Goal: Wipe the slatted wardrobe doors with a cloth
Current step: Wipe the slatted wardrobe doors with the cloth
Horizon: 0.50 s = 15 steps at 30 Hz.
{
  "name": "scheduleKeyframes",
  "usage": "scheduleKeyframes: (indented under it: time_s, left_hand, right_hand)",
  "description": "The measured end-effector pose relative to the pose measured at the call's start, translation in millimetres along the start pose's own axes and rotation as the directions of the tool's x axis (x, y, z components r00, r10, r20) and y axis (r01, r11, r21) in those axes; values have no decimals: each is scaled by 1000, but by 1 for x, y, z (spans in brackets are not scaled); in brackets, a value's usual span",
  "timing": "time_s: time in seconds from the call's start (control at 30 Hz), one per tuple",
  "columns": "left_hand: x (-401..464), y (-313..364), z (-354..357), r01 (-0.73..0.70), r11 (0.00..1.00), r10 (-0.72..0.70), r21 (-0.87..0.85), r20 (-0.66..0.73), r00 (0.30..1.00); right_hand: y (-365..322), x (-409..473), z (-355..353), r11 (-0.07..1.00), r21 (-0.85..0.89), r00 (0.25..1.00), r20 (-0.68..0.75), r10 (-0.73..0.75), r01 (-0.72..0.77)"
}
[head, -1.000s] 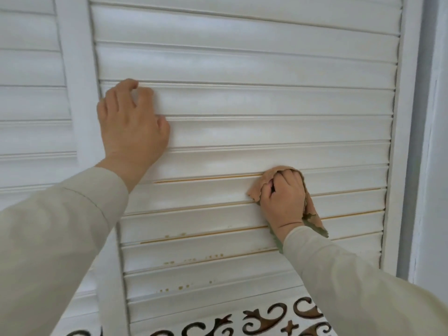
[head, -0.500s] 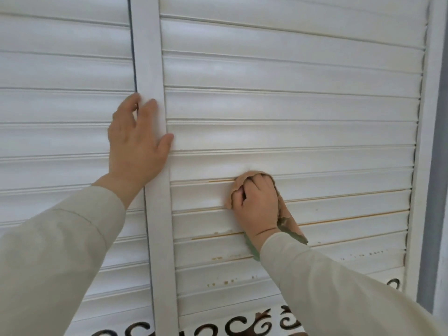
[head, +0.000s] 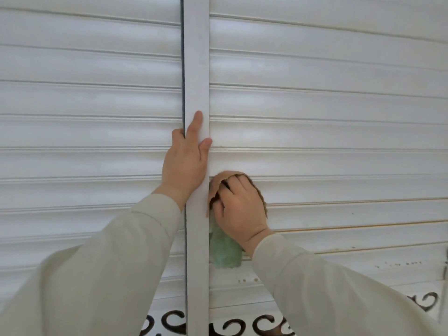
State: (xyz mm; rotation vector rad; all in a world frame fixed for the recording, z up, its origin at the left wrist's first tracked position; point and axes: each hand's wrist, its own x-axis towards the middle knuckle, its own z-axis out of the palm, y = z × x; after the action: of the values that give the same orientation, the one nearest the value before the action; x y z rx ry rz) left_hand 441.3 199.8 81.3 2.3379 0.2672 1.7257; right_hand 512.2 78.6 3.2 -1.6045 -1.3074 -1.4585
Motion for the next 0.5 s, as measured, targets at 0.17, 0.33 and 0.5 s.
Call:
scheduleKeyframes:
  time_s: [0.17,0.33,0.5]
  left_hand:
    - [1,-6,1,-10,1000,11,15,-41,999]
    - [-2,-3,4,8,1000,-8,3,-64,998]
    - [-3,-5,0,13,999,-10,34,-69,998]
  right_hand:
    - [62,-21,-24,980,-176,988,-141,68,-92]
    - [69,-29,-28,917,-183,925,-213,314,-354]
    - [17,-8,-7,990,-52,988,-80,129,-133]
